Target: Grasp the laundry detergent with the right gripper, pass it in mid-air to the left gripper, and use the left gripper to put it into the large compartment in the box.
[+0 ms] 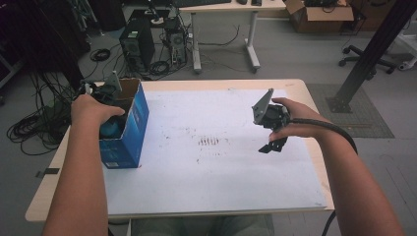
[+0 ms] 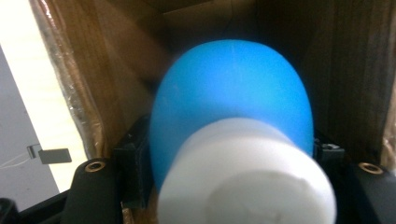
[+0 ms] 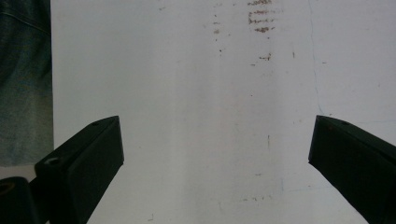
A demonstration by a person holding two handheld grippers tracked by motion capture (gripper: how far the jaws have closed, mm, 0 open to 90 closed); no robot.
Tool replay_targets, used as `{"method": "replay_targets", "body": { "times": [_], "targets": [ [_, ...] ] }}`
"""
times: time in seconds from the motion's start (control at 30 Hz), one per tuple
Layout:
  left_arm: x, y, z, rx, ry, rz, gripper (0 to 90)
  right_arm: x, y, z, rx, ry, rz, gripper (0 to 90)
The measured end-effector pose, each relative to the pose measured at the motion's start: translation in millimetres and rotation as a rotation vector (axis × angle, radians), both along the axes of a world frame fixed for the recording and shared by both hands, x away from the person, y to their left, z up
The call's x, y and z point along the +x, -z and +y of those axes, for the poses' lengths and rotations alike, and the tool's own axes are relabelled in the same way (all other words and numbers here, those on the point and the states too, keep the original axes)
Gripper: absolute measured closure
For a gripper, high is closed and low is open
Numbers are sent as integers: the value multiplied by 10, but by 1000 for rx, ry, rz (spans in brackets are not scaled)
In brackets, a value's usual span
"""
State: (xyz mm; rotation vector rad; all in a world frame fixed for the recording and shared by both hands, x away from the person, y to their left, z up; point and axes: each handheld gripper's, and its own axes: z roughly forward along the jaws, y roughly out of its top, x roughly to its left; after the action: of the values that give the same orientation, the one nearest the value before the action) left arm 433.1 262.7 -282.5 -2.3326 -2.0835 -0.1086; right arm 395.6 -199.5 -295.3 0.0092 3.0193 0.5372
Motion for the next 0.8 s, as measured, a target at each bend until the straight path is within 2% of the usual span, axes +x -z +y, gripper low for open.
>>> {"method": "replay_targets", "body": {
  "times": [0.33, 0.47, 0.8],
  "targets": [
    [-19, -77, -12, -1, -9, -14, 306, -6, -16, -16, 9, -3, -4, 32],
    [-31, -158, -34, 20, -13, -27, 258, -9, -29, -21, 7, -4, -6, 32],
    [-73, -287, -40, 38, -13, -48, 241, -24, -39, -25, 7, -5, -10, 32]
  ]
}}
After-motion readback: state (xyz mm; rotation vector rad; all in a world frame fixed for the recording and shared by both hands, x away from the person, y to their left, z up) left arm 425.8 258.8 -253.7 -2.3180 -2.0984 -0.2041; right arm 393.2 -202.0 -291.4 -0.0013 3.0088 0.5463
